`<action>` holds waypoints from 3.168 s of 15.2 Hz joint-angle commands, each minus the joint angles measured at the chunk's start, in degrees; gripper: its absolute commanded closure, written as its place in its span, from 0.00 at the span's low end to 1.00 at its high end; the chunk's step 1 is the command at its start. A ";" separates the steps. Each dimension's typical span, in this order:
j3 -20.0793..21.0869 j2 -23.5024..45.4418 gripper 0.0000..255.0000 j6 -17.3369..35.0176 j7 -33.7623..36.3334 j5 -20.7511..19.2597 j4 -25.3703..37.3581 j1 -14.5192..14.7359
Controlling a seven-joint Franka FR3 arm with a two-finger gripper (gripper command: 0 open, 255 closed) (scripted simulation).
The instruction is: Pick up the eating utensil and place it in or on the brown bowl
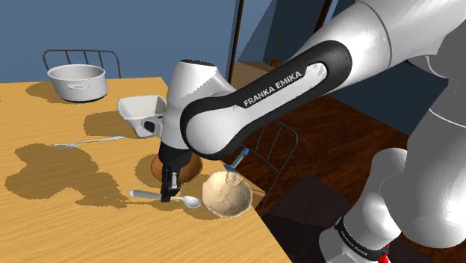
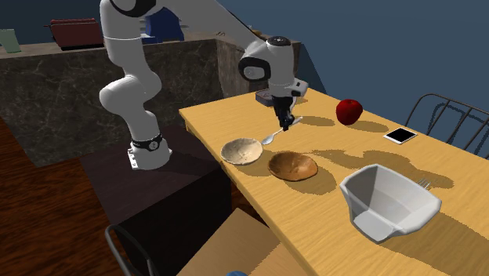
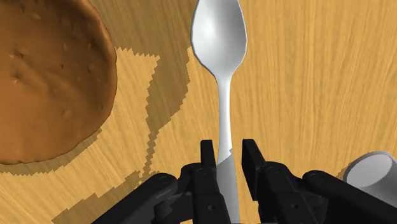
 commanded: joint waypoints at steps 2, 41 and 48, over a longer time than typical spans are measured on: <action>-0.10 -1.36 1.00 -2.21 0.38 -0.18 0.84 -0.13; -6.33 13.35 0.00 -3.20 -15.23 0.45 13.05 -8.55; -6.62 10.82 0.00 -6.24 -15.09 0.19 13.47 -9.05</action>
